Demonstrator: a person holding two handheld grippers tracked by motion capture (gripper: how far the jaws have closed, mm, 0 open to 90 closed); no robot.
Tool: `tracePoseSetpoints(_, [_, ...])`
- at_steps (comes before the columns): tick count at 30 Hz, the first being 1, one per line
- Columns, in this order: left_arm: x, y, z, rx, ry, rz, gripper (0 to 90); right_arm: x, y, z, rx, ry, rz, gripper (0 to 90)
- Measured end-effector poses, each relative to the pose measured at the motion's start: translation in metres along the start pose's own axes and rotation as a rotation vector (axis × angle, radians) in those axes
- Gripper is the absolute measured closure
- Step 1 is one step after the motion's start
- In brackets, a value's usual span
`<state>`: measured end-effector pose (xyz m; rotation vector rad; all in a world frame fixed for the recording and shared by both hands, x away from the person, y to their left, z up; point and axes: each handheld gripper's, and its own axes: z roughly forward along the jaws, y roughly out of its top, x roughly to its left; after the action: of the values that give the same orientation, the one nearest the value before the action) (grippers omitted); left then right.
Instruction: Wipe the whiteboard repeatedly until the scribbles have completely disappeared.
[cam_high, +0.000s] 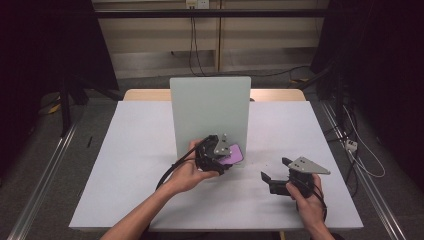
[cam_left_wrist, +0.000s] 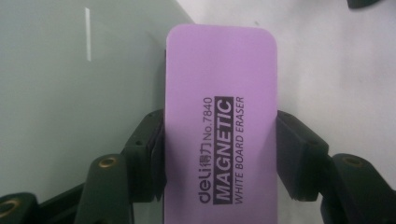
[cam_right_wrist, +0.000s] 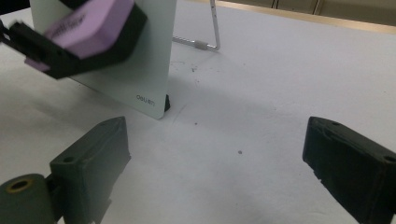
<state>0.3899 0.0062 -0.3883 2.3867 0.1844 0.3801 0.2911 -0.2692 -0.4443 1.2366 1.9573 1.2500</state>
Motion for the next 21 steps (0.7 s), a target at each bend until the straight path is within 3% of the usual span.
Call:
tracePoseSetpoints(3, [0.011, 0.003, -0.015, -0.055, 0.027, -0.039, 41.0, 0.0, 0.0, 0.0, -0.002, 0.001, -0.002, 7.4])
tracePoseSetpoints(9, [0.024, 0.012, -0.028, -0.108, 0.053, -0.058, 40.9, 0.0, 0.0, 0.0, 0.0, 0.0, -0.002, 7.4])
tracePoseSetpoints(15, [0.02, 0.023, -0.017, -0.111, 0.041, -0.042, 40.9, 0.0, 0.0, 0.0, -0.002, 0.001, -0.004, 7.4])
tracePoseSetpoints(18, [0.01, 0.024, -0.003, -0.071, 0.014, -0.012, 40.9, 0.0, 0.0, -0.001, -0.003, 0.001, -0.003, 7.4])
tracePoseSetpoints(21, [0.0, 0.022, 0.015, -0.058, -0.038, 0.0, 41.0, -0.001, 0.0, -0.002, -0.004, 0.001, -0.002, 7.4])
